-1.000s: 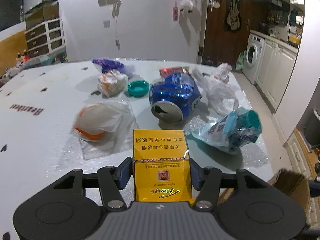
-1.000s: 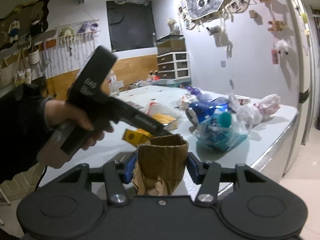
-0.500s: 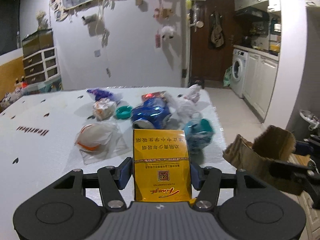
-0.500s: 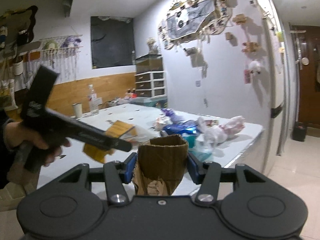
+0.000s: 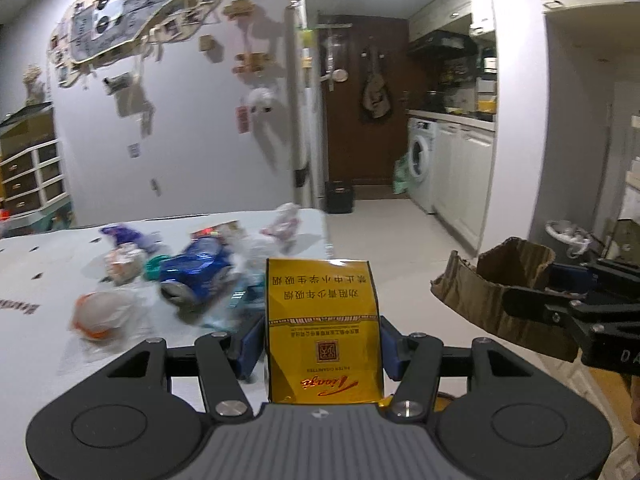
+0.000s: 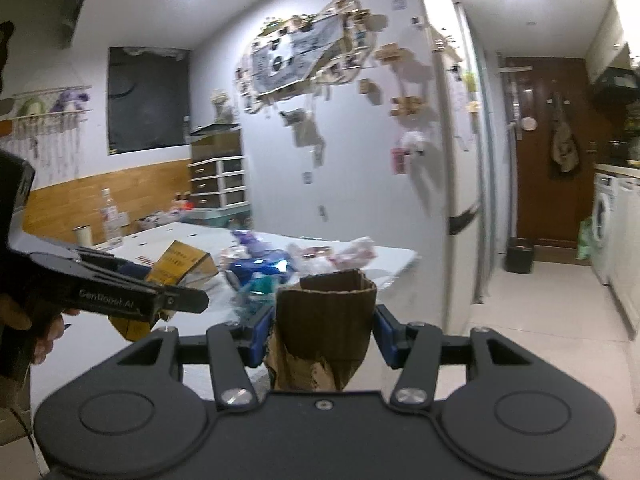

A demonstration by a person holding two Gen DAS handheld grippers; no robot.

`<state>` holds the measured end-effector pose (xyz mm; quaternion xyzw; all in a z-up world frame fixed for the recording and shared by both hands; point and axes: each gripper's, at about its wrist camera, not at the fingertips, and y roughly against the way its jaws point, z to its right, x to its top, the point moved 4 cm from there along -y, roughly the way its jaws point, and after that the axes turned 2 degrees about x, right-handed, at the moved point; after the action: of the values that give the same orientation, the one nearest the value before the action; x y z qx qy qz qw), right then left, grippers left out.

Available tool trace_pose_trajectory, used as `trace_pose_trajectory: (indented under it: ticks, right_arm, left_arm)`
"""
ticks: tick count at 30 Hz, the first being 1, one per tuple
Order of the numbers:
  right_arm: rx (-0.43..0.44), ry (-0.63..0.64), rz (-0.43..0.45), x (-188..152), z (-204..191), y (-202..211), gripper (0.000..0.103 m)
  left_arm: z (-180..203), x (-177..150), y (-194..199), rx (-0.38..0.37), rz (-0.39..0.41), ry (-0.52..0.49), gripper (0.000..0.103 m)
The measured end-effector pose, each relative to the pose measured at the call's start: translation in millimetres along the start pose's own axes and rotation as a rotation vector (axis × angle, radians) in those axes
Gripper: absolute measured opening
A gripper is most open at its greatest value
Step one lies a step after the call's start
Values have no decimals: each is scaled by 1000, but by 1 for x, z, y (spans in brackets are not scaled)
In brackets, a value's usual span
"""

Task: Collect trash
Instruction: 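Carry the yellow box and cardboard with both tools over the trash bin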

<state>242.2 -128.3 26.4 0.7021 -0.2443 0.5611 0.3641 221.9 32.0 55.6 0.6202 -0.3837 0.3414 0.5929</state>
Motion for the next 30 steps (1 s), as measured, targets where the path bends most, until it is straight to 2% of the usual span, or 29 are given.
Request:
trace_pose_trajectory:
  ticks: [14,22,30]
  right_arm:
    - [-227,-79,9,-10,78,57,54]
    - [-347,-152,-20,-21,137,63,54]
    - [-410,-192,-59,-34,184,51,54]
  left_arm:
    - [87,3,-27,-113,19,-52,58]
    - [142,6,-64,-188,1,-68,58]
    - [186,8,-123,-225,-38,-76,58]
